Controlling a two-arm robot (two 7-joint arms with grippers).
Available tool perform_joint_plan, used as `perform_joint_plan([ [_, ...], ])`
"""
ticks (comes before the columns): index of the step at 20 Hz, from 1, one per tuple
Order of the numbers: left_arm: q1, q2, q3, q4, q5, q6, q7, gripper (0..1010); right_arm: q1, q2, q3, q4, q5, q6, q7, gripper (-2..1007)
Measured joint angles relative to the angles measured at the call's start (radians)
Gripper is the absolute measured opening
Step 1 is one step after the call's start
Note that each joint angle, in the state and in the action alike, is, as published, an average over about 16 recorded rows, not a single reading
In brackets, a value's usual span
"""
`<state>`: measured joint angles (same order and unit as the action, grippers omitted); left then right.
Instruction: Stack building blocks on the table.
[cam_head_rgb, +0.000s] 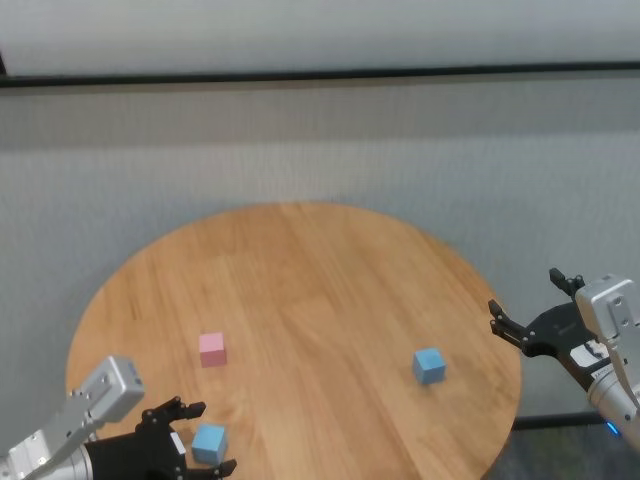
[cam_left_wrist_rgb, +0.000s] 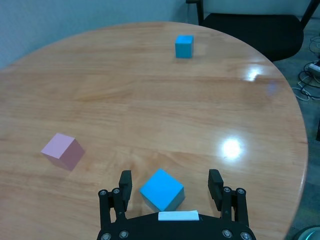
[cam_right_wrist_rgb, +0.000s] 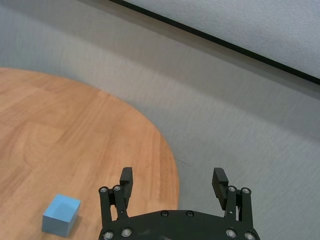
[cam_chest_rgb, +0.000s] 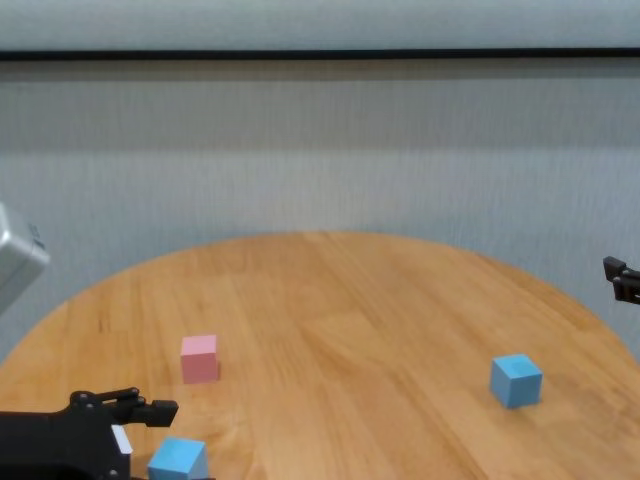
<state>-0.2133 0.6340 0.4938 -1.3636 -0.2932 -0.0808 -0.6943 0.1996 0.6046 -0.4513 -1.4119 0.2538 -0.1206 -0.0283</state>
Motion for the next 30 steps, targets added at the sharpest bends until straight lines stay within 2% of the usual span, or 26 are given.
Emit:
perform_joint_plan([
  [25, -0.029, -0.018, 0.024, 0.05, 0.003, 0.008, -0.015, 1002, 0.0, 0.0, 0.0, 0.0, 0.0, 0.0, 0.0, 1001],
  [30, -0.032, -0.02, 0.027, 0.055, 0.002, 0.01, -0.017, 976, 0.0, 0.0, 0.0, 0.0, 0.0, 0.0, 0.0, 1001],
])
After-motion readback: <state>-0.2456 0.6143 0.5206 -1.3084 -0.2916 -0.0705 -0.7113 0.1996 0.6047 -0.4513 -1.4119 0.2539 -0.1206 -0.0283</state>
